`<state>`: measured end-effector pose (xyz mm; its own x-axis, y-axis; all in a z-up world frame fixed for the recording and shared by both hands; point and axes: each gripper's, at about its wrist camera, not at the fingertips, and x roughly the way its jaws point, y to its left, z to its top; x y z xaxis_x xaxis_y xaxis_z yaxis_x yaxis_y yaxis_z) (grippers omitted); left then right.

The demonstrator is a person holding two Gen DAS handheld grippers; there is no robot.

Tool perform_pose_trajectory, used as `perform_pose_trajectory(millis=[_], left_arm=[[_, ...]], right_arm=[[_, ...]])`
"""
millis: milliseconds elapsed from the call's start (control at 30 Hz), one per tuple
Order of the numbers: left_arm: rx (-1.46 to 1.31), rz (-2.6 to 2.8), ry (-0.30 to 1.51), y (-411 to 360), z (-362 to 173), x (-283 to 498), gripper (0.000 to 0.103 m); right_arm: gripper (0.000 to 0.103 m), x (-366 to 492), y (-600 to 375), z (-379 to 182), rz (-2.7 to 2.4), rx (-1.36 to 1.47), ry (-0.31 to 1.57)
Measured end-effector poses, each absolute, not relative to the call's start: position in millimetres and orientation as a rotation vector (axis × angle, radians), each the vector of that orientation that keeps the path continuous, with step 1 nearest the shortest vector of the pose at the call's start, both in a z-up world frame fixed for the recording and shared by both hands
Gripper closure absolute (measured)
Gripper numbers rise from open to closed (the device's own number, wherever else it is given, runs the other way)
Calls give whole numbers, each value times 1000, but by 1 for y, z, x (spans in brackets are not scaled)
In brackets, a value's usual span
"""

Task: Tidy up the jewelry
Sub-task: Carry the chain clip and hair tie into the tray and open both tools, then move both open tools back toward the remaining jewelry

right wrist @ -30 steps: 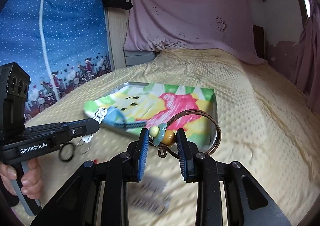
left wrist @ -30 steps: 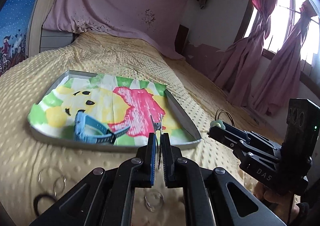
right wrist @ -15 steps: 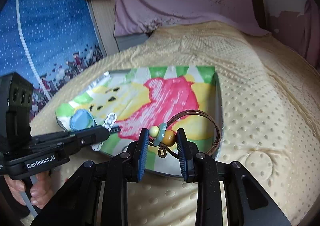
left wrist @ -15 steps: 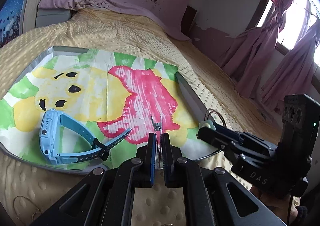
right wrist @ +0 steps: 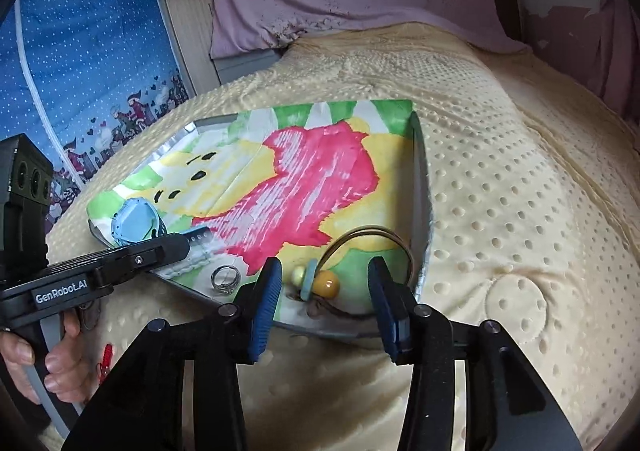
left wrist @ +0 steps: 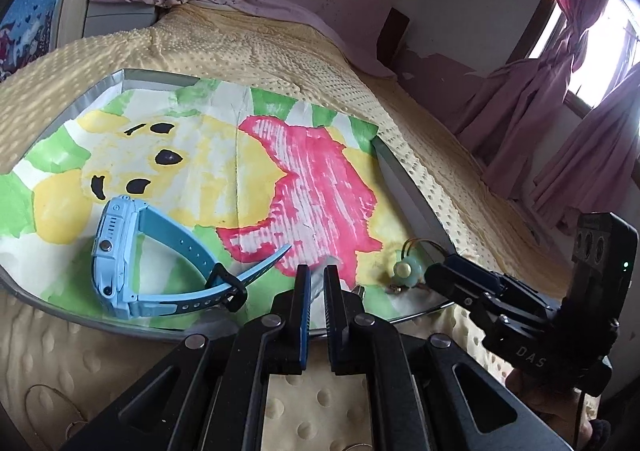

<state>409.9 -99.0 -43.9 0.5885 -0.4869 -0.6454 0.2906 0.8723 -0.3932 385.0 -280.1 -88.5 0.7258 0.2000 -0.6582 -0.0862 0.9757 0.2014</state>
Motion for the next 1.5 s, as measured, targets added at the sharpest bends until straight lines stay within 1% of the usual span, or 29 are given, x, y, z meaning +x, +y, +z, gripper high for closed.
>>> perform_pose_trajectory(millis=[133, 200, 233, 267, 300, 333, 367, 400, 433, 467, 533, 600, 667, 767, 833, 900, 1067, 1267, 1500], left_arm=[[-238, -455, 808, -100, -40, 403, 91], [-231, -451, 794, -100, -38, 399, 85], [-226, -442, 781, -101, -36, 395, 84], [-224, -434, 772, -100, -34, 391, 80], [-220, -428, 762, -101, -32, 388, 72], [-214, -418, 747, -100, -30, 383, 67], [-210, -402, 726, -99, -27, 377, 52], [-210, -389, 707, -98, -25, 372, 33], [-212, -365, 665, -94, -20, 362, 28], [-216, -358, 637, -91, -16, 355, 26], [-226, -361, 612, -86, -10, 344, 24], [-234, -335, 595, -80, -4, 330, 15], [-238, -328, 568, -73, 0, 317, 9], [-225, -310, 541, -64, 7, 296, 5], [-215, -289, 517, -57, 11, 279, 4], [-207, -264, 492, -50, 14, 265, 0], [-163, -241, 436, -27, 25, 222, 0], [-163, -251, 425, 4, 30, 183, 0], [-163, -233, 437, 32, 22, 158, 0]], right_arm=[[62, 376, -285, -86, 151, 172, 724], [61, 367, -285, -83, 142, 155, 703], [59, 363, -286, -81, 137, 149, 691], [56, 357, -287, -79, 130, 146, 670], [51, 352, -289, -76, 117, 145, 651], [48, 346, -290, -73, 103, 143, 626], [48, 340, -291, -69, 92, 142, 602], [46, 334, -291, -66, 86, 141, 586], [41, 328, -292, -62, 74, 139, 566], [38, 320, -291, -58, 65, 137, 542], [24, 309, -292, -49, 52, 128, 513], [20, 295, -291, -41, 45, 126, 484], [16, 282, -291, -34, 56, 144, 468], [11, 260, -289, -28, 63, 176, 447], [5, 247, -286, -26, 55, 182, 431], [2, 233, -281, -23, 56, 194, 416], [1, 197, -262, -17, 27, 197, 402], [1, 149, -239, -6, 24, 242, 397], [1, 112, -214, -13, -4, 239, 398]])
